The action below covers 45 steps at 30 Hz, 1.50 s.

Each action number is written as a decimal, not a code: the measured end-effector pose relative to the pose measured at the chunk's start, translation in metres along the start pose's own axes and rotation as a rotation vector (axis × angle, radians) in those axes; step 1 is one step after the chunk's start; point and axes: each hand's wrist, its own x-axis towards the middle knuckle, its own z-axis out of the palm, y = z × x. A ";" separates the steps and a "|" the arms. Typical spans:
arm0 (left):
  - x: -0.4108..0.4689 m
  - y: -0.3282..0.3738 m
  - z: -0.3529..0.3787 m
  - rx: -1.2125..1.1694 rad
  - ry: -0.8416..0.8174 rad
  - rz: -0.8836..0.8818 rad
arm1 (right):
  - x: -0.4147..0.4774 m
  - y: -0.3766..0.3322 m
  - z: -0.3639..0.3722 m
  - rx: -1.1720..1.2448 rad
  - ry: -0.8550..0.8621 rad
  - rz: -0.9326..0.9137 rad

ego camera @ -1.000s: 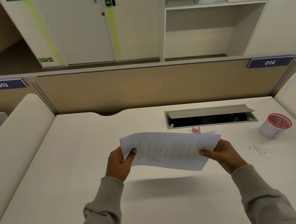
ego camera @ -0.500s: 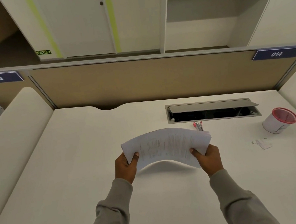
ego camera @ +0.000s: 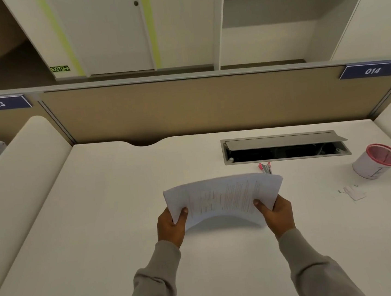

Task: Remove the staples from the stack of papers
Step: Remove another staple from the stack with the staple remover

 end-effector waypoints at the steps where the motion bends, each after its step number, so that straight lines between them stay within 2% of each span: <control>1: 0.002 0.001 0.000 0.006 0.003 0.023 | 0.001 -0.003 0.000 -0.005 -0.010 -0.014; 4: 0.006 0.003 0.000 0.012 -0.001 0.042 | 0.002 -0.008 -0.001 -0.028 -0.025 -0.049; 8: 0.004 -0.003 0.001 0.030 0.009 0.014 | 0.000 -0.003 -0.001 -0.046 -0.012 -0.001; 14: 0.012 0.034 -0.005 0.127 -0.015 0.183 | 0.003 -0.025 -0.008 -0.011 0.000 -0.011; 19: 0.020 0.076 -0.024 0.213 -0.138 0.280 | 0.002 -0.050 -0.028 0.021 0.003 -0.063; 22: 0.021 0.100 -0.034 0.247 -0.199 0.308 | 0.000 -0.073 -0.040 -0.192 0.038 -0.150; 25: 0.022 0.120 -0.042 0.304 -0.274 0.345 | -0.009 -0.112 -0.037 -0.505 0.024 -0.393; 28: 0.019 0.140 -0.043 0.350 -0.323 0.394 | -0.023 -0.162 -0.020 -0.710 -0.134 -0.677; 31: 0.015 0.157 -0.041 0.392 -0.356 0.465 | -0.031 -0.193 0.001 -0.816 -0.371 -0.726; 35: 0.007 0.174 -0.046 0.466 -0.367 0.556 | -0.032 -0.202 0.013 -0.706 -0.453 -0.724; 41: -0.002 0.188 -0.057 0.572 -0.326 0.704 | -0.040 -0.191 0.015 -0.479 -0.387 -0.706; 45: 0.000 0.177 -0.079 0.560 -0.206 0.692 | -0.043 -0.183 0.004 -0.385 -0.317 -0.699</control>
